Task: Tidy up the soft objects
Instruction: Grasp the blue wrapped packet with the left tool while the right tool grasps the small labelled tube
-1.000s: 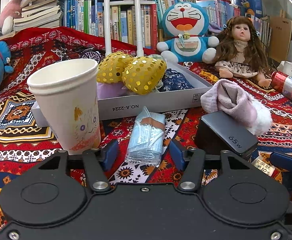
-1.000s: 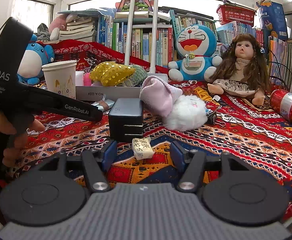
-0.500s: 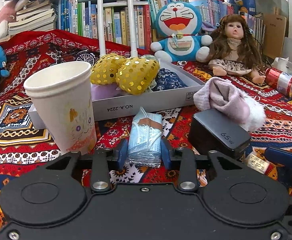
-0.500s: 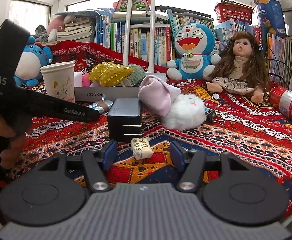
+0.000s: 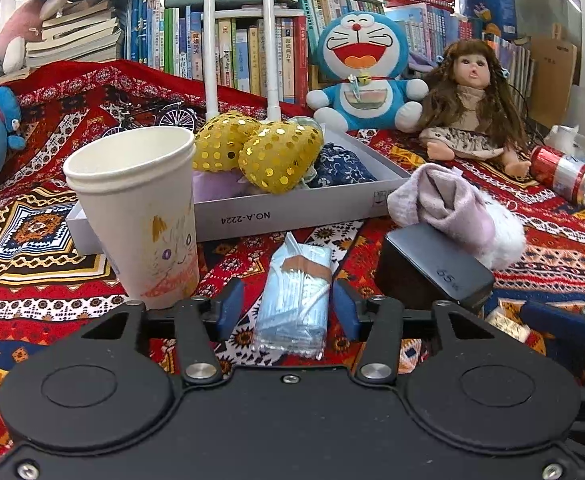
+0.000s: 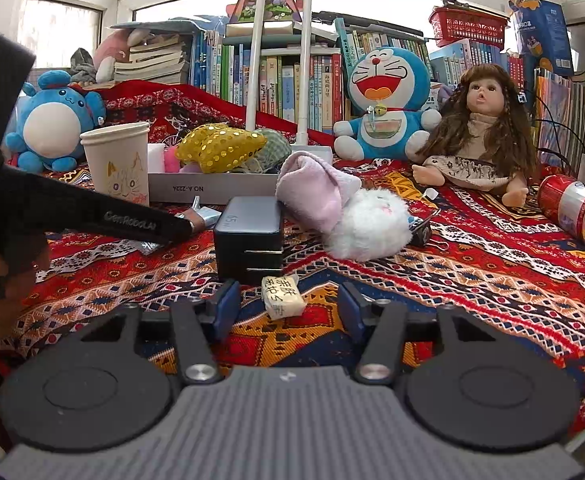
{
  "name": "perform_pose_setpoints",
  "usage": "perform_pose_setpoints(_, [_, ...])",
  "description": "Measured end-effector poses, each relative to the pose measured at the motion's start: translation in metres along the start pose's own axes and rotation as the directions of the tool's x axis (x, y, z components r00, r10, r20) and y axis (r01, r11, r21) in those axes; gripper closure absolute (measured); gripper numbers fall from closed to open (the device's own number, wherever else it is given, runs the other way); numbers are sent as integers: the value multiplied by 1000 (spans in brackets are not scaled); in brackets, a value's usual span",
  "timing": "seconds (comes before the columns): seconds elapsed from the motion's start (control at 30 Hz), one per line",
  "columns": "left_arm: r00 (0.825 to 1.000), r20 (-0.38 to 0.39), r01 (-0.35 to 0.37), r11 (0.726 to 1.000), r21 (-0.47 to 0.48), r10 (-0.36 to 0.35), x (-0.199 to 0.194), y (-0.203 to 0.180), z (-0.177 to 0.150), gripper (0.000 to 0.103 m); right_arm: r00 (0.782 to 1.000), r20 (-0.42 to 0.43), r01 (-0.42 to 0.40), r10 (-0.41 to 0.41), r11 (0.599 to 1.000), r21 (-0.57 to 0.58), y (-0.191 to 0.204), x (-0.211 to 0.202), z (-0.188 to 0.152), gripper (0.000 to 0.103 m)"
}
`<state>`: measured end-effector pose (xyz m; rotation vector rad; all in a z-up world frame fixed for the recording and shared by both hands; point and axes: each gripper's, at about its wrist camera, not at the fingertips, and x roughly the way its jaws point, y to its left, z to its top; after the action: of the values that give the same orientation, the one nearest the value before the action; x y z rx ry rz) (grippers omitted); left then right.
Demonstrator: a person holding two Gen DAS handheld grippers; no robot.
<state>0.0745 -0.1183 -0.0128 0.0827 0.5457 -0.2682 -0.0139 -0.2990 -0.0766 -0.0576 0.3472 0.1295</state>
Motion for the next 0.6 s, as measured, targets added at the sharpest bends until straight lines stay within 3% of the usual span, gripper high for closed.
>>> perform_pose_setpoints(0.03, [1000, -4, 0, 1000, 1, 0, 2, 0, 0, 56, 1000, -1, 1, -1, 1000, 2, 0, 0, 0, 57])
perform_pose_setpoints(0.1, [999, -30, 11, 1000, 4, -11, 7, -1, 0, 69, 1000, -3, 2, -2, 1000, 6, 0, -1, 0, 64])
perform_pose_setpoints(0.23, [1000, -21, 17, 999, 33, -16, 3, -5, -1, 70, 1000, 1, -1, 1, 1000, 11, 0, -2, 1, 78])
perform_pose_setpoints(0.6, [999, 27, 18, 998, 54, -19, -17, -6, 12, 71, 999, 24, 26, -28, 998, 63, -12, -8, 6, 79])
